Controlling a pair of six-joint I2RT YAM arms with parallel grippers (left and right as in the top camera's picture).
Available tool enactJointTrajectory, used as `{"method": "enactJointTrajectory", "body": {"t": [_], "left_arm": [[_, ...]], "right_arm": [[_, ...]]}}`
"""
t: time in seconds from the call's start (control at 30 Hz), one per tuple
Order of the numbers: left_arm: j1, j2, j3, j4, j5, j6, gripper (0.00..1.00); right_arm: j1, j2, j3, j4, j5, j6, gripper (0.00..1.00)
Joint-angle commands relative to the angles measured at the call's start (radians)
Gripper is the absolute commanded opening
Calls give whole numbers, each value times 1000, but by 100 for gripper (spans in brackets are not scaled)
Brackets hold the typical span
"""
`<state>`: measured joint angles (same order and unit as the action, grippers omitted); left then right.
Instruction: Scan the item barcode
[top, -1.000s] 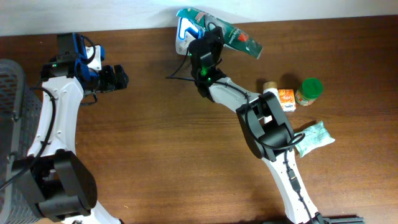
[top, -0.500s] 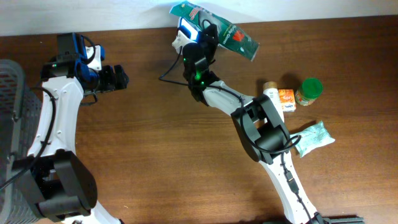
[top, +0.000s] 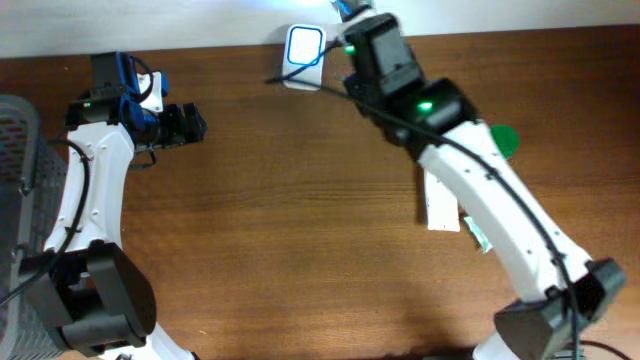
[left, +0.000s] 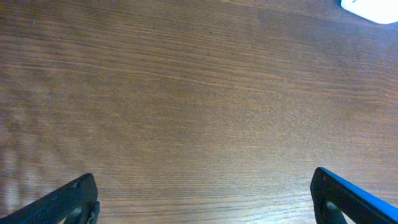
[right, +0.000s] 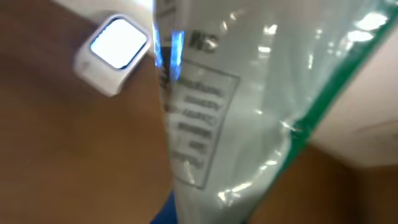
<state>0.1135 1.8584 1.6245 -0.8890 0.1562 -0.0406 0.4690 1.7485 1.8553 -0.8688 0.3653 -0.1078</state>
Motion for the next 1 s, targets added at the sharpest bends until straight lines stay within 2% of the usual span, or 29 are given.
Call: {"method": "enactJointTrajectory", "body": {"t": [0.0, 0.07, 0.17, 0.3, 0.4, 0.5, 0.53, 0.57, 0.63, 0.67, 0.77, 0.9, 0.93, 0.97], "left_arm": [[3, -27, 16, 1, 0, 19, 99], [3, -27, 16, 1, 0, 19, 99], [3, -27, 16, 1, 0, 19, 99], [3, -27, 16, 1, 0, 19, 99], [3, -27, 16, 1, 0, 19, 99], [3, -27, 16, 1, 0, 19, 99], [3, -27, 16, 0, 0, 19, 99], [3, -27, 16, 1, 0, 19, 99], [3, -27, 16, 1, 0, 19, 99], [3, -27, 16, 1, 0, 19, 99], [3, -27, 16, 1, 0, 19, 99], [3, -27, 16, 1, 0, 19, 99], [3, -27, 16, 1, 0, 19, 99], [3, -27, 16, 1, 0, 19, 99]], "right_arm": [[-96, 1, -11, -196, -398, 343, 4], [-158, 32, -31, -322, -452, 352, 4], [-220, 50, -146, -349, -452, 352, 4], [-292, 50, -385, -196, -452, 348, 4], [-364, 50, -497, -102, -447, 269, 4], [-443, 50, -498, -102, -441, 269, 16], [-464, 49, -497, -103, -443, 261, 40], [-484, 45, -485, -115, -446, 261, 57], [-504, 21, -399, -194, -477, 198, 64], [-504, -1, -310, -258, -497, 163, 74], [-502, -70, -115, -393, -570, 110, 75], [-502, -282, 93, -511, -594, 108, 85], [-502, -344, 100, -512, -589, 108, 99], [-502, -408, 100, -512, -590, 108, 98]]}}
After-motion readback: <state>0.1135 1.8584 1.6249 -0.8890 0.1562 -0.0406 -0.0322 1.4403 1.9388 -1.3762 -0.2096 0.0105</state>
